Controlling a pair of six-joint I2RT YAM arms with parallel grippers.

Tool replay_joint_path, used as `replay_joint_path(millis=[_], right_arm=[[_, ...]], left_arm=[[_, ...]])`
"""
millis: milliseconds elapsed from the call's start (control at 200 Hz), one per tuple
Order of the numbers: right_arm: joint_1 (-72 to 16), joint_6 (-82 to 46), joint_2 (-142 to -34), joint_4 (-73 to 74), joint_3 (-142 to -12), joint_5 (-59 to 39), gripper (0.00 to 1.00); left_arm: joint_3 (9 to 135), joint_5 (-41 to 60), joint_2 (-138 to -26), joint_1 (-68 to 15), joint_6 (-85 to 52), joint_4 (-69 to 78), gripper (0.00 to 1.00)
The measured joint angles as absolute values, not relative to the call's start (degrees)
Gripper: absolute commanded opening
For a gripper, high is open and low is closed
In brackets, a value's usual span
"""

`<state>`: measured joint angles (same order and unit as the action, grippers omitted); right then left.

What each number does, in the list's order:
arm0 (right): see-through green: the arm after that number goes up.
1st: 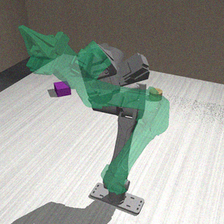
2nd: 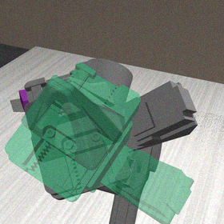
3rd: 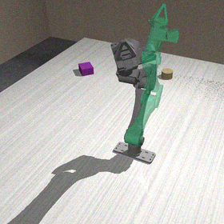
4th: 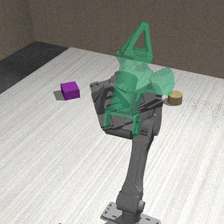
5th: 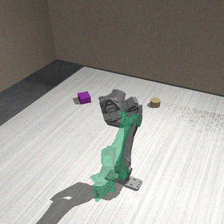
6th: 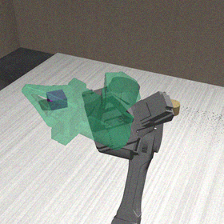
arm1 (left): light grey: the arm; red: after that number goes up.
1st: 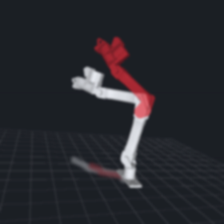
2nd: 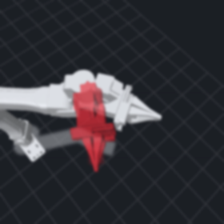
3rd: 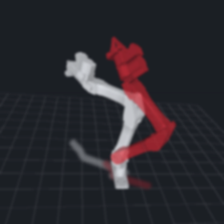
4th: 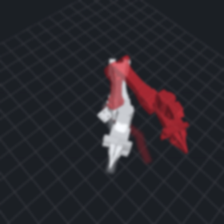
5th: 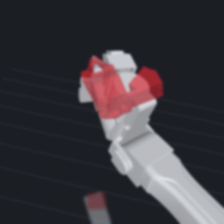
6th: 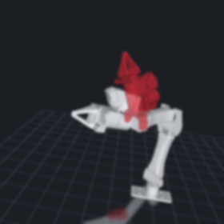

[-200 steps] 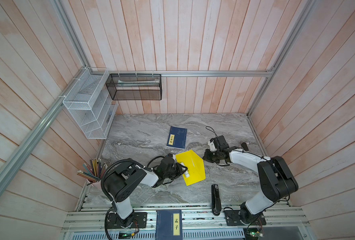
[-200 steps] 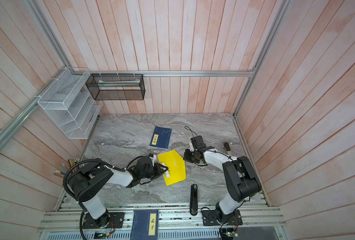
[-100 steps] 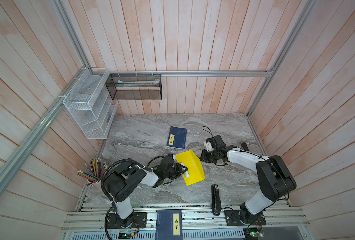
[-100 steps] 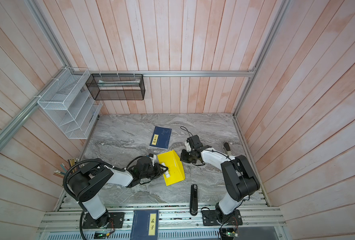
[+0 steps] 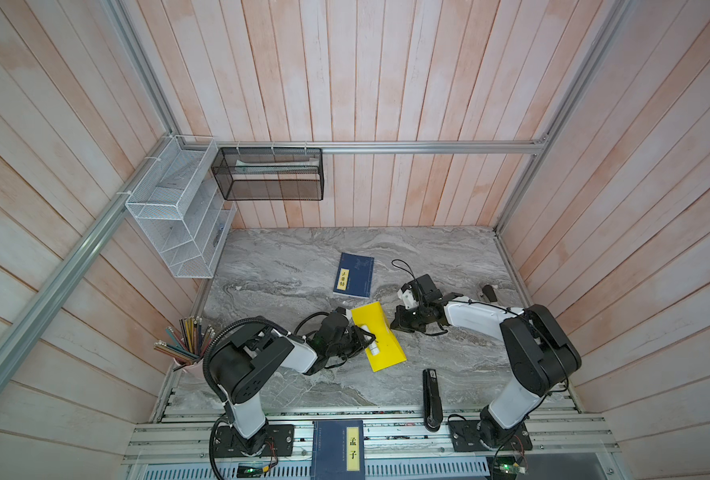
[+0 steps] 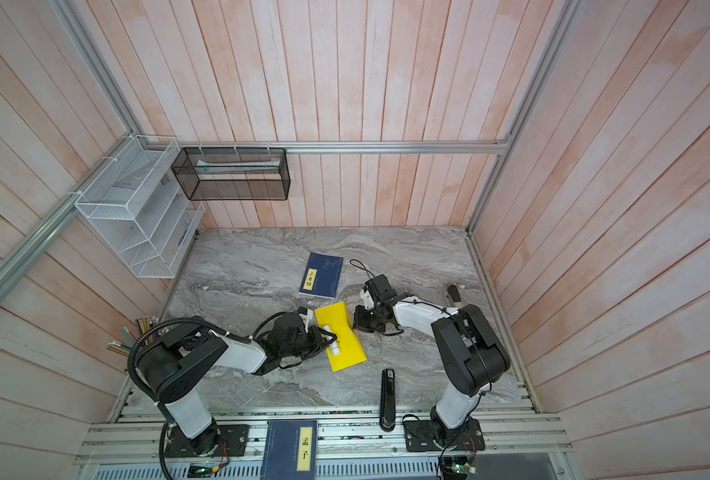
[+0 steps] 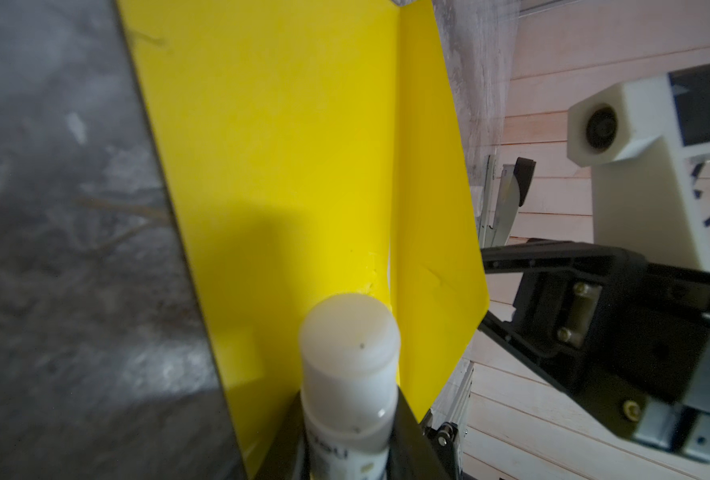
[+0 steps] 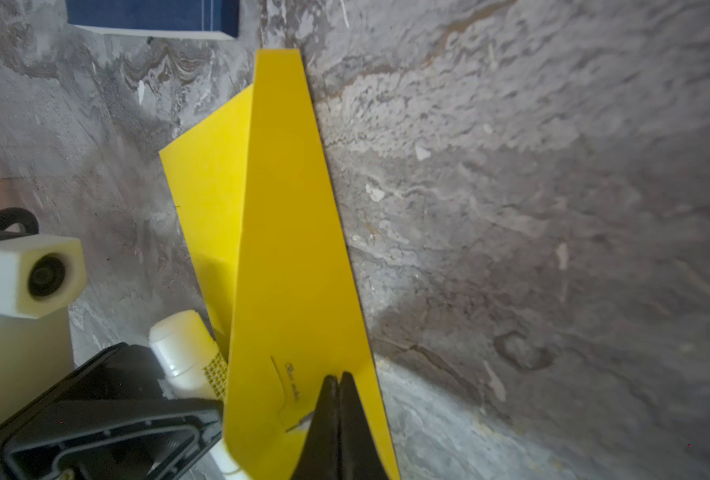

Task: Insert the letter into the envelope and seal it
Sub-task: 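Press the right gripper tip down along the yellow envelope's folded flap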

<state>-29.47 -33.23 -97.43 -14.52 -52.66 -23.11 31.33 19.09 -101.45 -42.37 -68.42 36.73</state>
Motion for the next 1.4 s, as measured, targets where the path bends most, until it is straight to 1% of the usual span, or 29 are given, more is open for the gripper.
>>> replay_joint_path(millis=[315,540,960,1400], right_arm=[[-31.7,-33.5,-98.9,-14.2,-53.5,-23.4,0.00],[-33.5,-33.4,-101.0,-15.6,-56.6,-22.3,0.00],[-36.7,-31.5,-106.5,-25.3,-64.8,-15.4,0.00],[-39.9,-29.1,-110.9,-34.2,-72.9,-11.9,0.00]], left_arm=[[31.3,19.1,-101.4,-42.4,-68.4,36.8,0.00],[31.3,19.1,-101.4,-42.3,-68.4,36.8,0.00],[31.3,19.3,-101.4,-42.2,-68.4,36.8,0.00],[31.3,19.5,-101.5,-42.0,-68.4,36.7,0.00]])
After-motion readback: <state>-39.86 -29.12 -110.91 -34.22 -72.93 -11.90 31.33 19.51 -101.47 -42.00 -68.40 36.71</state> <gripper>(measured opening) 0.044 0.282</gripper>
